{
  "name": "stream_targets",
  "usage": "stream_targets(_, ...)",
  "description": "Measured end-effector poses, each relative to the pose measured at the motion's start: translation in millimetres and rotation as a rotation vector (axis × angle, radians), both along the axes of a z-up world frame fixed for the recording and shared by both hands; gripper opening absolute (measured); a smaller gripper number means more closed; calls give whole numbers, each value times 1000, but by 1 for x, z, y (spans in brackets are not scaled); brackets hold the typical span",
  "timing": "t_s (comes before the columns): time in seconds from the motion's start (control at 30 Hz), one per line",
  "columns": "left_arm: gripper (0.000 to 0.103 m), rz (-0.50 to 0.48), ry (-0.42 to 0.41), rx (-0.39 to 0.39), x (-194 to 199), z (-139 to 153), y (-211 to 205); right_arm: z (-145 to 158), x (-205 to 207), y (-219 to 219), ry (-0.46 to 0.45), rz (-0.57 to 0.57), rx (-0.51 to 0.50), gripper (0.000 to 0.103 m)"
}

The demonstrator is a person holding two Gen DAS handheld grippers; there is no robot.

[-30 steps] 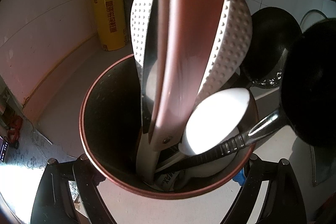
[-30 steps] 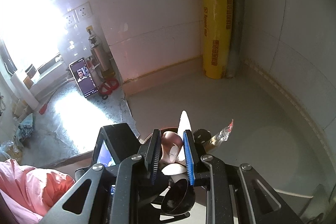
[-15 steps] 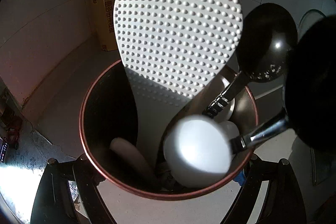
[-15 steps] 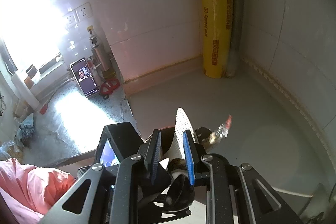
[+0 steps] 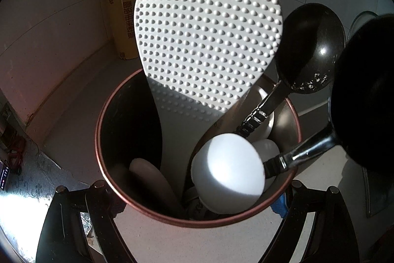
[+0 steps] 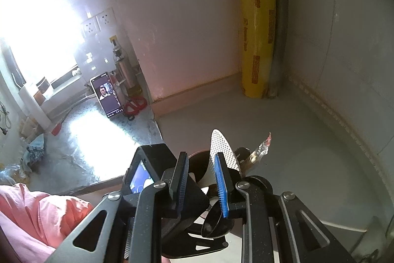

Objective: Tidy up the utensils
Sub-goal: 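Open the right gripper and withdraw it from the holder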

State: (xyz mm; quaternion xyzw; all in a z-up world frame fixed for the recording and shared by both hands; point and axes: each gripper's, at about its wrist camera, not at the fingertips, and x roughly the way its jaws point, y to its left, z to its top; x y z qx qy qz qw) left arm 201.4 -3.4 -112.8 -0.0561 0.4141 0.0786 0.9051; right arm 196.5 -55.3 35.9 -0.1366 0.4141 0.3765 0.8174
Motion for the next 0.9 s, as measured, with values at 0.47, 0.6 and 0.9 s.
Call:
stream_targets(0.47, 90, 1, -1, -2, 1, 0, 1, 17, 2, -37, -52, -112, 29, 30)
stream_targets(0.6, 90, 4, -2, -3, 1, 0, 1, 10, 6, -55, -55, -180, 10, 46)
stream_targets(0.9, 90, 16, -1, -3, 3, 0, -4, -23, 10, -87, 7, -280, -46, 78)
